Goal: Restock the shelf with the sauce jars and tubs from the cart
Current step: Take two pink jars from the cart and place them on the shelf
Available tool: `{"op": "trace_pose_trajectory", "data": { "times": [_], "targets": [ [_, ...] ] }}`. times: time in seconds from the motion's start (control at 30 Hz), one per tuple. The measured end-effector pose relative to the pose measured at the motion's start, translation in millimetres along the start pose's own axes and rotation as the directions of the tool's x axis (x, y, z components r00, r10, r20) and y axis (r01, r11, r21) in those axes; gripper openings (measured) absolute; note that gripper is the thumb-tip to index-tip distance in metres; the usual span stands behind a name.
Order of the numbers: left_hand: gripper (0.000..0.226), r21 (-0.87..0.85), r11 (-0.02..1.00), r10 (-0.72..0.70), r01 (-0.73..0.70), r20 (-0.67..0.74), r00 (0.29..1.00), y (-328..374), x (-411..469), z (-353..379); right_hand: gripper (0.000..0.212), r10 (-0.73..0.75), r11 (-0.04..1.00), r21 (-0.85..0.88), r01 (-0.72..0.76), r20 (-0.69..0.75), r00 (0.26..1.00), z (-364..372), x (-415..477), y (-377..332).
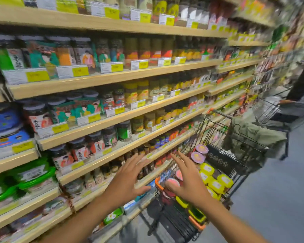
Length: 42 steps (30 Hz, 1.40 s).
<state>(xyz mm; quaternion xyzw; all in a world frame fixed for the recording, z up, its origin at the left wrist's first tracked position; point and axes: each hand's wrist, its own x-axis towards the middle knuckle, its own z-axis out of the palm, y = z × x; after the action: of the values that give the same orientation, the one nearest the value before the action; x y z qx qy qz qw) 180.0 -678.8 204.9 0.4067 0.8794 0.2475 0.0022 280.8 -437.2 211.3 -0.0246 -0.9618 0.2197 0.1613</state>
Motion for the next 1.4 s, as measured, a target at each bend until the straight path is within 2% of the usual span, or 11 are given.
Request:
{"op": "trace_pose_trajectory", "data": {
  "times": [0.13, 0.23, 0.4, 0.63, 0.77, 0.87, 0.93, 1.07, 1.17, 1.27, 1.4],
  "targets": [
    [0.083, -0.172, 0.984, 0.055, -0.036, 0.103, 0.993, 26, 39, 41, 0.091, 0.141, 0.987, 0.081, -0.140, -0.015, 0.990, -8, -29, 53],
    [0.084, -0.233, 0.972, 0.081, -0.041, 0.164, 0.983, 32, 70, 72, 0.092, 0.234, 0.963, 0.150, -0.224, -0.047, 0.971, -10, -40, 87],
    [0.082, -0.321, 0.947, 0.112, -0.026, 0.253, 0.961, 30, 124, 119, 0.090, 0.428, 0.875, 0.261, -0.408, -0.022, 0.903, -4, -37, 139],
    [0.076, -0.451, 0.889, 0.098, 0.079, 0.355, 0.930, 14, 213, 171, 0.077, 0.598, 0.728, 0.390, -0.564, 0.041, 0.800, 8, 1, 206],
    [0.072, -0.520, 0.832, 0.058, 0.196, 0.432, 0.900, 1, 254, 193, 0.079, 0.658, 0.661, 0.418, -0.623, 0.077, 0.749, 13, 20, 235],
    [0.075, -0.487, 0.851, 0.064, 0.198, 0.469, 0.881, -4, 278, 205, 0.081, 0.684, 0.661, 0.354, -0.662, 0.078, 0.725, 14, 31, 255],
    [0.080, -0.427, 0.896, 0.097, 0.125, 0.463, 0.881, -6, 292, 212, 0.082, 0.686, 0.689, 0.266, -0.675, 0.064, 0.725, 16, 39, 270],
    [0.088, -0.198, 0.978, 0.144, -0.065, 0.418, 0.897, -8, 320, 231, 0.088, 0.669, 0.738, 0.065, -0.672, 0.067, 0.741, 19, 57, 301],
    [0.090, -0.052, 0.991, 0.137, -0.127, 0.413, 0.900, -8, 341, 248, 0.090, 0.640, 0.767, -0.029, -0.641, 0.106, 0.761, 23, 69, 325],
    [0.095, 0.033, 0.991, 0.103, -0.130, 0.438, 0.893, -8, 365, 269, 0.090, 0.634, 0.770, -0.039, -0.637, 0.151, 0.758, 27, 83, 351],
    [0.100, 0.058, 0.997, 0.010, -0.041, 0.446, 0.895, -2, 399, 303, 0.087, 0.600, 0.796, -0.061, -0.602, 0.210, 0.772, 25, 104, 391]
  ]
}}
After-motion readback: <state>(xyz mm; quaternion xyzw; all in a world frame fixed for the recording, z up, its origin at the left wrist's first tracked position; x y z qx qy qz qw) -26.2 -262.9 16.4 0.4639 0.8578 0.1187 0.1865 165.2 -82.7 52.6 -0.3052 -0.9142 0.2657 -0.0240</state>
